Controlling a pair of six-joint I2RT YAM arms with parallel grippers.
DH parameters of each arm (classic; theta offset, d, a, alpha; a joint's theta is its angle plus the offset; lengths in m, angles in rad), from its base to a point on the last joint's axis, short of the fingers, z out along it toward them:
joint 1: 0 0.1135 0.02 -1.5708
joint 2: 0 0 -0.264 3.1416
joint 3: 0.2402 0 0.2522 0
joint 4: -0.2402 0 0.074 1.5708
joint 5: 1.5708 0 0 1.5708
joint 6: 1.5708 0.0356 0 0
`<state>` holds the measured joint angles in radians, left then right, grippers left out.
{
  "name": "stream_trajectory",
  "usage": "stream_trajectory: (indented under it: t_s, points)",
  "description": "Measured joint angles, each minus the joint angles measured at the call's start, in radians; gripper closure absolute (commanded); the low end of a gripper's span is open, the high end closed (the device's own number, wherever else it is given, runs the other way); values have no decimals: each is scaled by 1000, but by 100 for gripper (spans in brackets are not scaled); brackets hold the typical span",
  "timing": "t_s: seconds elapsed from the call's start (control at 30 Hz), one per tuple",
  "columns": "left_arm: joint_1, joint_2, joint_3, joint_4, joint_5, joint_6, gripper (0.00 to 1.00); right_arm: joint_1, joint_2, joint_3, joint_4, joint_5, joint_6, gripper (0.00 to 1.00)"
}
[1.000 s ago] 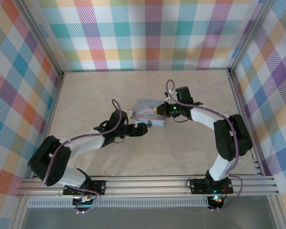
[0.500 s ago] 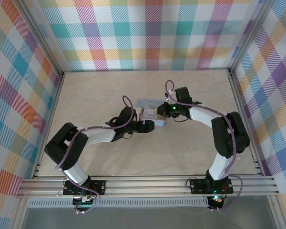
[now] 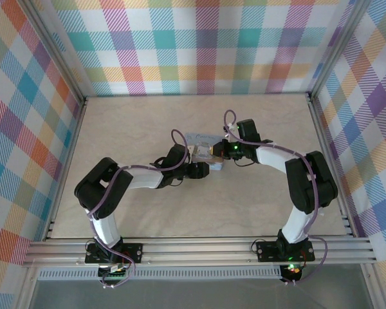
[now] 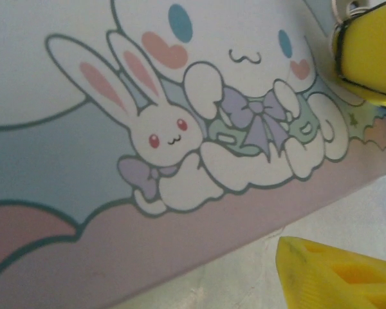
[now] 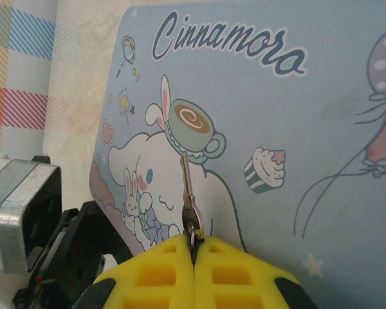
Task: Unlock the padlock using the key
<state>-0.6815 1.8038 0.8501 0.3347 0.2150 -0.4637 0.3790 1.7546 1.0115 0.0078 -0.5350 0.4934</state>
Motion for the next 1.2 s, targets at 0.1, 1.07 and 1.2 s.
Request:
stream_trajectory:
  t_s: [0.1,1.07,1.2]
  points:
    - [-7,14,4,2,-19,15,35,0,-3,-3,2,2,0,100]
    - [-71,80,103,-69,-173,49,48,0,-5,-5,4,3,1,100]
    - [-71,80,103,-67,-172,31,51,0,-7,-9,9,4,1,100]
